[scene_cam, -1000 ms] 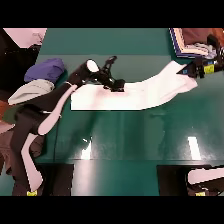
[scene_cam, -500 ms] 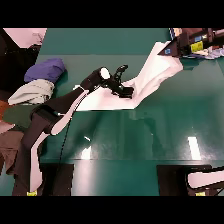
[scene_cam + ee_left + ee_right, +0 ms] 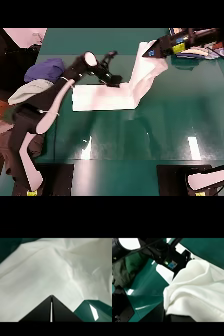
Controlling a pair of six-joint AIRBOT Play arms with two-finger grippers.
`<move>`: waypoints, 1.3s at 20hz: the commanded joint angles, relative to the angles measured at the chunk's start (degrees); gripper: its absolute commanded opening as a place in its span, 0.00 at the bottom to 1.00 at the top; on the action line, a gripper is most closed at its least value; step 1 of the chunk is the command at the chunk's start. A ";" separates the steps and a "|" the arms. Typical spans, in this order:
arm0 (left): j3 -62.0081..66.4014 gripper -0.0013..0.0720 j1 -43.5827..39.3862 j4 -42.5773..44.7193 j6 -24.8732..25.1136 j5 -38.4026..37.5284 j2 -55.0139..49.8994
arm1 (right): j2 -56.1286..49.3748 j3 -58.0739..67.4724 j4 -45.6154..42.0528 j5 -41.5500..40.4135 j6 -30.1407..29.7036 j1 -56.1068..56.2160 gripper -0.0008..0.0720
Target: Fold the shirts.
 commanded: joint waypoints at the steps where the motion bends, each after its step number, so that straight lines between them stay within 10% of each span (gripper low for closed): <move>1: 1.27 0.05 6.99 3.91 0.90 -5.14 4.92 | -3.26 0.09 0.46 -3.43 -2.91 6.78 0.03; 6: 3.17 0.05 18.29 5.33 1.42 -10.67 12.26 | -13.40 3.19 0.37 -22.38 -8.41 22.73 0.03; 10: 3.17 0.05 25.00 5.33 1.40 -11.50 17.77 | -20.06 3.17 0.46 -39.15 -9.20 30.84 0.64; 22: 0.13 0.05 27.78 5.11 1.49 -16.57 21.00 | 1.01 -29.03 -10.56 -17.94 -5.68 3.21 0.63; 24: -0.70 0.05 27.78 5.14 1.49 -16.44 20.98 | 1.07 -34.16 -8.94 -17.92 -5.68 -1.92 0.98; 26: -0.72 0.05 27.78 5.11 1.49 -15.98 21.00 | -0.83 -37.48 -3.56 -18.01 -5.73 -5.29 0.98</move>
